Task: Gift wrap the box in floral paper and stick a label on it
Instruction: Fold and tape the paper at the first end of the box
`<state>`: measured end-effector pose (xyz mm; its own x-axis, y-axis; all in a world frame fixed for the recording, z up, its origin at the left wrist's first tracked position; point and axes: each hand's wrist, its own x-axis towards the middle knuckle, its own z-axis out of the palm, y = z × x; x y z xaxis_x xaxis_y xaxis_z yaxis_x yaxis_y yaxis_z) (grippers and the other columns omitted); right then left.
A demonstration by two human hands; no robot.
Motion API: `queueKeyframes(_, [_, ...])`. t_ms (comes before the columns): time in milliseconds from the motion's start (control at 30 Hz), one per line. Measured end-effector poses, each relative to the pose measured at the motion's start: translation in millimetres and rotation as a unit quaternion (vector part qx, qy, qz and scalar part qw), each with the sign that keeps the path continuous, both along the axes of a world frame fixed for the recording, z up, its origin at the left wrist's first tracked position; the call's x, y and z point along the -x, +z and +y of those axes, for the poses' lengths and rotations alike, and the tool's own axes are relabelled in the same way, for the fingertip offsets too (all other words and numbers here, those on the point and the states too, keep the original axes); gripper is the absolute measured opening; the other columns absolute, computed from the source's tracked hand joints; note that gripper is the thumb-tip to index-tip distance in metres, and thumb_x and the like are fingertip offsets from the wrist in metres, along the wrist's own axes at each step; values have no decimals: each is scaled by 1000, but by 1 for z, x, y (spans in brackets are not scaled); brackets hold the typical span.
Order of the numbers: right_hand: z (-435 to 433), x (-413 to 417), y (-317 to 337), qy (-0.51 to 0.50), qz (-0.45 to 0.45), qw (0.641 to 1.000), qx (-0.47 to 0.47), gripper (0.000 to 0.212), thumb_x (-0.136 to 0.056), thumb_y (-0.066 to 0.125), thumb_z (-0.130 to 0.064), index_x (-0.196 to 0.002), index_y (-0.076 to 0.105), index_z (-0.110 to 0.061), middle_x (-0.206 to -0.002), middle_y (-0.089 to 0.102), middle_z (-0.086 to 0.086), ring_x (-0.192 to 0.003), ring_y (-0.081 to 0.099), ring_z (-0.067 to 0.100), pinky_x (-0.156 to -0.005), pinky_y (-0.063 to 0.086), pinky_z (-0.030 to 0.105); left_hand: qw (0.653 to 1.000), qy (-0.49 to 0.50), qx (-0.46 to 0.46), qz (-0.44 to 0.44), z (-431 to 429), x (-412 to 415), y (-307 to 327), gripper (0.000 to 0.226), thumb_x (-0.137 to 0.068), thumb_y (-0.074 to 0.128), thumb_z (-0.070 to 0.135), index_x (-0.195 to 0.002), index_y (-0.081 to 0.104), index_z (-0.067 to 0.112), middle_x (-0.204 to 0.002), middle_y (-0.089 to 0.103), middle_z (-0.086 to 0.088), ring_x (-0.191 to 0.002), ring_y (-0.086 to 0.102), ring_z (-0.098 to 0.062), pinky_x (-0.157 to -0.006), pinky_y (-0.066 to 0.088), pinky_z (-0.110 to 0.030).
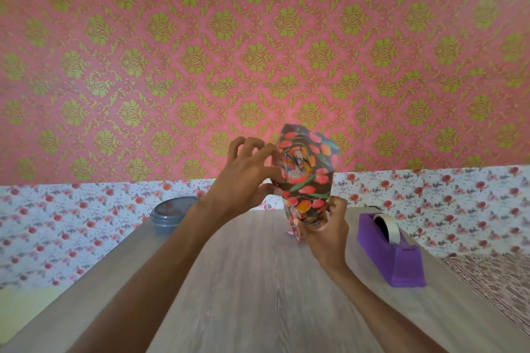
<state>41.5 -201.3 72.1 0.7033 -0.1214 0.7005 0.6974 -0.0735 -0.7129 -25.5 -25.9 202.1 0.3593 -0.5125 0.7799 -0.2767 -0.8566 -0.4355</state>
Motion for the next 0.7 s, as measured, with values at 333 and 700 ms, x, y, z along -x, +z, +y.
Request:
queueKeyframes(333, [-1, 3, -12, -17, 2, 1000, -18, 64, -63, 90, -6, -106, 43, -9, -94, 62, -9, -81, 63, -9, -63, 47, 6, 707, -214, 578, 347, -35, 1, -92, 96, -67, 88, 38, -140, 25, 38, -134, 43, 8, -122, 52, -13, -89, 53, -28])
queueKeyframes(700, [-32, 4, -22, 123, 60, 988, 71, 71, -64, 92, -12, -121, 51, -22, -112, 65, -12, -104, 64, 3, -84, 56, 25, 669, -202, 659, 279, -65, -21, -120, 46, -75, 85, 28, -115, 64, 18, -102, 73, 7, -90, 70, -3, -79, 57, -23])
